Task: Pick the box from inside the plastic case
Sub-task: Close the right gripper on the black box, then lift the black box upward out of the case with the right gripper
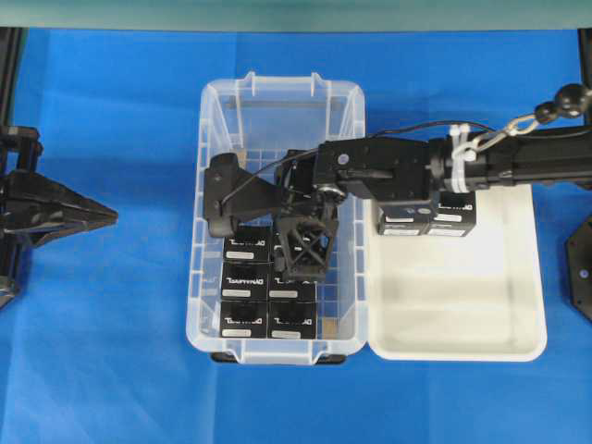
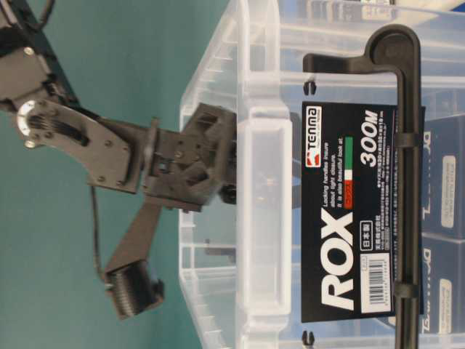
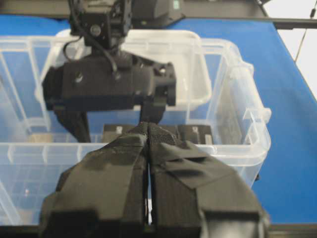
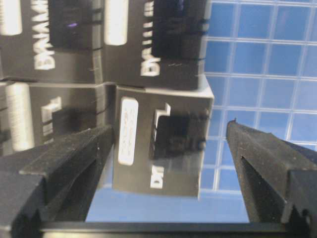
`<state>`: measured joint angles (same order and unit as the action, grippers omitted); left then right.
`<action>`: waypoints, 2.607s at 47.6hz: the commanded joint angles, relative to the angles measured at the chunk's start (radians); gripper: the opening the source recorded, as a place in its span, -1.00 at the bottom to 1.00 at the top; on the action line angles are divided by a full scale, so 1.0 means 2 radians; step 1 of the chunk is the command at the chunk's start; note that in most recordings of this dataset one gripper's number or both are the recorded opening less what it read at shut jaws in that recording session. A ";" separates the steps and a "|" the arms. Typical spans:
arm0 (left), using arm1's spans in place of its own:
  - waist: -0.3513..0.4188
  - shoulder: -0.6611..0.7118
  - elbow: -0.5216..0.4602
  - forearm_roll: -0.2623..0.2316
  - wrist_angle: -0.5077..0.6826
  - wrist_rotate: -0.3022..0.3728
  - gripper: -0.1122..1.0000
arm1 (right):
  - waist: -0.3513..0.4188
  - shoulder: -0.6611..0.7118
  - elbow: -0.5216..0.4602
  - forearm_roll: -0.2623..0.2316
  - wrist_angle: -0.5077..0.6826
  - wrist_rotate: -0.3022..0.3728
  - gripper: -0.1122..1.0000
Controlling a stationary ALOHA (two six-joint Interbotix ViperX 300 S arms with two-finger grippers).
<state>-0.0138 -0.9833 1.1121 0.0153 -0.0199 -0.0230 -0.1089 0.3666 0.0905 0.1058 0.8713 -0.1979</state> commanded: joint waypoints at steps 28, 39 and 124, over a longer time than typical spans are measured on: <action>-0.001 0.004 -0.013 0.001 -0.002 -0.025 -0.83 | -0.015 0.012 0.000 -0.005 -0.008 -0.014 0.75; -0.001 0.002 -0.013 0.001 0.005 -0.025 -0.83 | -0.017 0.004 -0.027 -0.018 -0.002 -0.015 0.27; 0.001 -0.008 -0.015 0.000 0.026 -0.027 -0.83 | -0.005 -0.354 0.119 -0.012 0.181 0.061 0.27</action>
<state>-0.0138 -1.0032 1.1091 0.0138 0.0368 -0.0752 -0.1258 -0.3053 0.2608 0.0767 1.2885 -0.0752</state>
